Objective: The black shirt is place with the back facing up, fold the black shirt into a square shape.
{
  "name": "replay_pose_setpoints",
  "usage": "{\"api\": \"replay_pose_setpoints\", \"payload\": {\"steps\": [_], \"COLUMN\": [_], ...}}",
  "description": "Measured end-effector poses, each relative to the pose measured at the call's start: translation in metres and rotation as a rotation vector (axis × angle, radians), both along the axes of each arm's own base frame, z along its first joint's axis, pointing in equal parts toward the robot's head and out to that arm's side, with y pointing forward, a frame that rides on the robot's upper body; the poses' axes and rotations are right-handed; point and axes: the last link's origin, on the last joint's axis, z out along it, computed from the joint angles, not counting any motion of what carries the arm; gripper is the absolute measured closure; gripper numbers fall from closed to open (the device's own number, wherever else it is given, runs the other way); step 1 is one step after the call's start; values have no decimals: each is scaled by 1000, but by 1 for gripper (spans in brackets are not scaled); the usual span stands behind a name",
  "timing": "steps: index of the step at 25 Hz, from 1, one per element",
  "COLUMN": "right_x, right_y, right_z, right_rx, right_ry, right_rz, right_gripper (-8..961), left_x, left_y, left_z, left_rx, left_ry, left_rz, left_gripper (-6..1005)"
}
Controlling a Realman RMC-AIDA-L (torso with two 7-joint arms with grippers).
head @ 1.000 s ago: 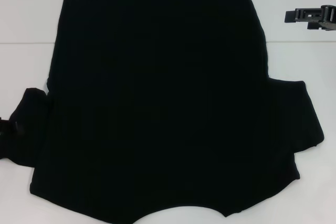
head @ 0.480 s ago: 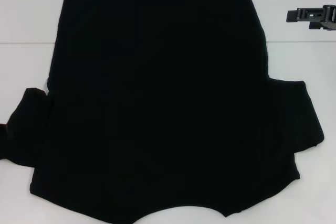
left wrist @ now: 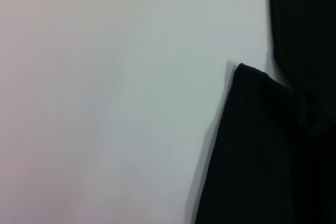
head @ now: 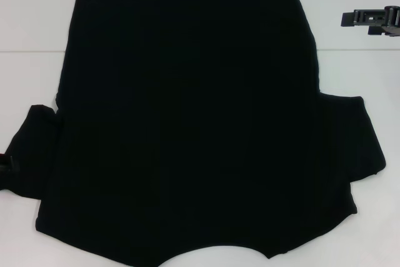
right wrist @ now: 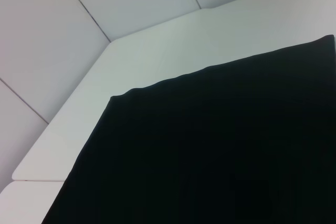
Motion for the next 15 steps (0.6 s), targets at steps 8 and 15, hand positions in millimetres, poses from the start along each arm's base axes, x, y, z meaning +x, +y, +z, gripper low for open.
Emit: {"api": "replay_pose_setpoints", "payload": {"steps": [8,15], "right_x": [1,1], "right_y": [-1,-1], "right_z": [0,0], "right_rx": [0,0], "right_ry": [-1,-1], "right_rz": [-2,-2], "right_gripper": [12,12], "left_x": [2,7], "left_y": [1,5], "left_z": [-7,-11], "left_rx": [-20,-30], "left_ry": [-15,-23], "left_rz": [-2,-18], "left_gripper": [458,477]}}
